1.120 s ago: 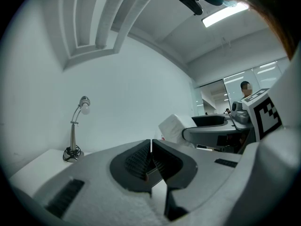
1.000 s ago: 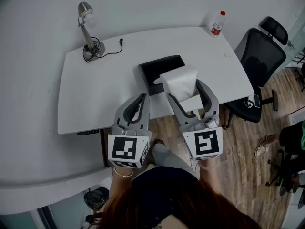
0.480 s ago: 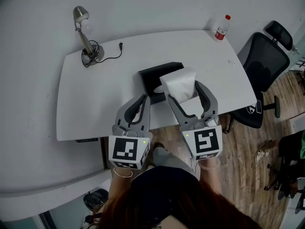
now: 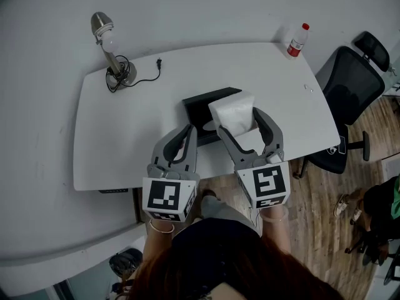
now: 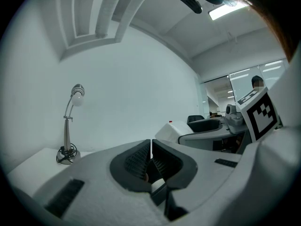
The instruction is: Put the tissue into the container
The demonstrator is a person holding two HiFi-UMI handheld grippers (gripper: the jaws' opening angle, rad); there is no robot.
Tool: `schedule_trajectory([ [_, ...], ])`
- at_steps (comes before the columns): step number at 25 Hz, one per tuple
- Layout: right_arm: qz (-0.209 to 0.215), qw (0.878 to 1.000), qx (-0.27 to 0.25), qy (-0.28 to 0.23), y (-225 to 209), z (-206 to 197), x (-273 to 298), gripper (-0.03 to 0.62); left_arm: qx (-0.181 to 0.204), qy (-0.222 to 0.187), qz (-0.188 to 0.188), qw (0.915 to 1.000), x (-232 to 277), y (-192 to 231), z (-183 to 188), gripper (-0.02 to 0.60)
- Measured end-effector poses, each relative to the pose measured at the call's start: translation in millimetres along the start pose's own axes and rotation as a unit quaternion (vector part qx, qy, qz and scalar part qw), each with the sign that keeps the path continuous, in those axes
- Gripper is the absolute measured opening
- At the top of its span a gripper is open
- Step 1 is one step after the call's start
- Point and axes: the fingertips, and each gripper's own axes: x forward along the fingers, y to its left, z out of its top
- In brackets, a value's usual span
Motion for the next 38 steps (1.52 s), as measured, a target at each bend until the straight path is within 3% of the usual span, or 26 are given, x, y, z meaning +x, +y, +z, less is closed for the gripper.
schedule_trajectory([
  [38,0.049,0.989,0.036,0.134,-6,-84,76,0.356,-0.037,0.054,0.007,0.9978,54,27,-47,0.029],
])
